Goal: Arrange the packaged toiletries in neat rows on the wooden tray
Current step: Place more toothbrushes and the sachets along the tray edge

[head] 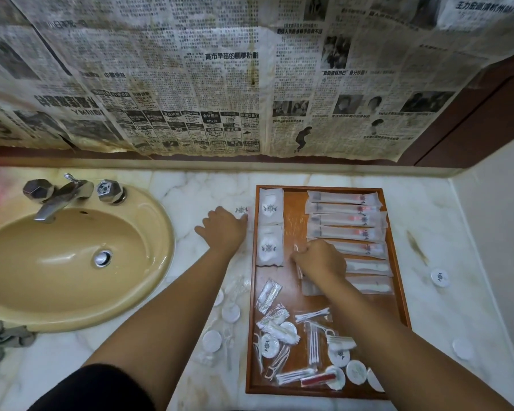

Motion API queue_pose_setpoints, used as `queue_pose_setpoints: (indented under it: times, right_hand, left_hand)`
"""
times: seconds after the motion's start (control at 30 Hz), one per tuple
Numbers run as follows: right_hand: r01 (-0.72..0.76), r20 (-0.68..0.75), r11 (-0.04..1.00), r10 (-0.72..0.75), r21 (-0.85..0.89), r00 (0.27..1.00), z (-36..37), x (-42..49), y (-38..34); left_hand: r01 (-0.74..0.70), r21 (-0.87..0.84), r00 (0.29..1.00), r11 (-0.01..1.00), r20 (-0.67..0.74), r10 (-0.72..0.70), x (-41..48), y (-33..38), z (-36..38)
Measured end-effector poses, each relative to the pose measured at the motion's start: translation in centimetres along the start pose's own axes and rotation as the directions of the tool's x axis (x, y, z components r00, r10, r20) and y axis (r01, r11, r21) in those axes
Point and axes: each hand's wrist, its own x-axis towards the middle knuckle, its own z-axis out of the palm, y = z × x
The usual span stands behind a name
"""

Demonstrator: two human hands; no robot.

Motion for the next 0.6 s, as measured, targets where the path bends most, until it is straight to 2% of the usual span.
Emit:
queue_pose_setpoints:
  times: [0.1,0.23,0.3,0.43,0.6]
  right_hand:
    - [0.034,0.016,0.986,-0.037,0.161,0.999,-0.4,-0.1,0.7]
    - [0.118,0.022,0.948,-0.130,0.294,0.991,-1.2,-0.6,1.4]
    - [0.142,0.050,0.934,-0.167,0.327,0.985,-1.3,-1.0,1.8]
    - [0.183,0.082,0.910,-0.229,0.371,0.970,-1.0,-2.3,2.5]
    - [0.224,0.102,0.911,-0.274,0.346,0.956,-0.3,-4.4,3.0]
  left_hand:
    - [-0.035,0.085,0.999,0.996,0.010,0.035,1.0,0.3,0.3]
    - [-0.038,0.059,0.999,0.998,0.014,0.037,1.1,0.0,0.6]
    - [-0.039,-0.011,0.999,0.999,-0.005,0.039,0.6,-0.4,0.6]
    - [-0.063,-0.267,0.998,0.962,-0.035,0.055,-1.6,-1.7,-0.3]
    - [-0.070,-0.461,0.995,0.885,0.034,0.097,-4.7,-5.6,-1.2]
